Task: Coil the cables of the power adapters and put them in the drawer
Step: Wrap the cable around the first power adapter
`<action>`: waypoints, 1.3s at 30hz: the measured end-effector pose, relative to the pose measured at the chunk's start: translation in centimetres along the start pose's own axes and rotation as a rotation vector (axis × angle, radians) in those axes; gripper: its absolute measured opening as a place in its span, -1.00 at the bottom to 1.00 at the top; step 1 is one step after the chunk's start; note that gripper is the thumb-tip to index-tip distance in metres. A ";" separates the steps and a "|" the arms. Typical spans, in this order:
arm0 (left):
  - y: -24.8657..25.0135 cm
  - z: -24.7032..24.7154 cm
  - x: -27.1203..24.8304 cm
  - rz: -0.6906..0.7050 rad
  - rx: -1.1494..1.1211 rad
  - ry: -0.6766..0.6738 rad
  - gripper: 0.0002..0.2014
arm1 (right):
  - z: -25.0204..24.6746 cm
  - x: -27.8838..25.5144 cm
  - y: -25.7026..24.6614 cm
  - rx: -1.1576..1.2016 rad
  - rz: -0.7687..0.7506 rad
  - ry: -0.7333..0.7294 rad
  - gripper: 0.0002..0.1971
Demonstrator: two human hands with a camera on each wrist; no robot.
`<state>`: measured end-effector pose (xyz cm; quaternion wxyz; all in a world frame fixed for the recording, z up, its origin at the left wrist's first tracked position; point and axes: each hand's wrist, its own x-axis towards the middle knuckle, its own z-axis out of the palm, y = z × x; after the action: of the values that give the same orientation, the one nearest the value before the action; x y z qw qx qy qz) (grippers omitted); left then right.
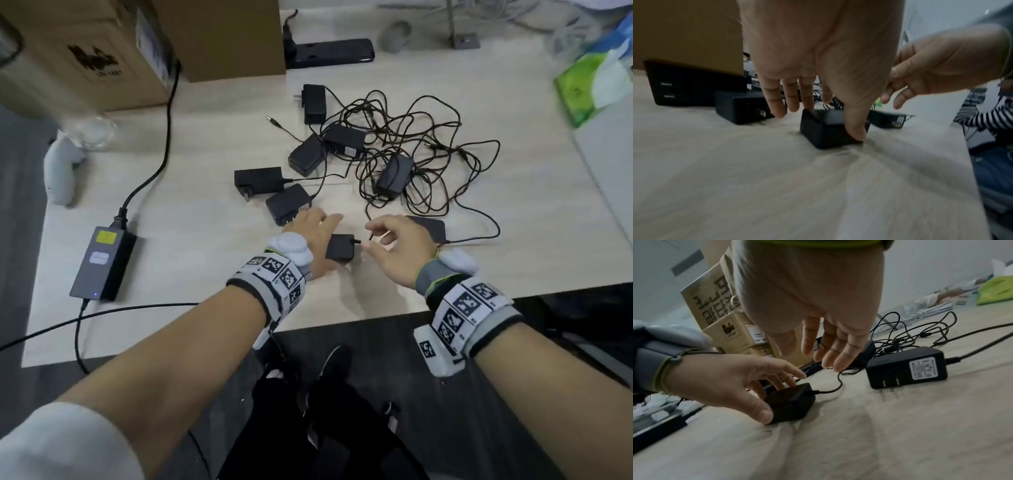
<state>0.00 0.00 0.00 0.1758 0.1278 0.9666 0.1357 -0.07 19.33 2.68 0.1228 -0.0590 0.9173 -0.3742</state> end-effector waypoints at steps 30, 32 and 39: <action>-4.7 -23.2 1.6 -0.263 -1.930 0.664 -0.81 | -16.7 9.6 -16.0 0.190 -0.249 0.422 -0.71; -4.0 -23.6 2.1 -0.267 -1.930 0.572 -0.81 | -18.7 9.3 -18.9 0.200 -0.335 0.468 -0.72; 1.8 -24.1 2.5 0.029 -1.951 0.154 -0.55 | -18.6 10.3 -22.2 0.564 -0.376 0.333 -0.74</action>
<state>-10.89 -2.82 21.51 0.1392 -0.0711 0.4372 0.8857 -14.61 13.99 29.19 -0.0875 -0.1286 0.7587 -0.6325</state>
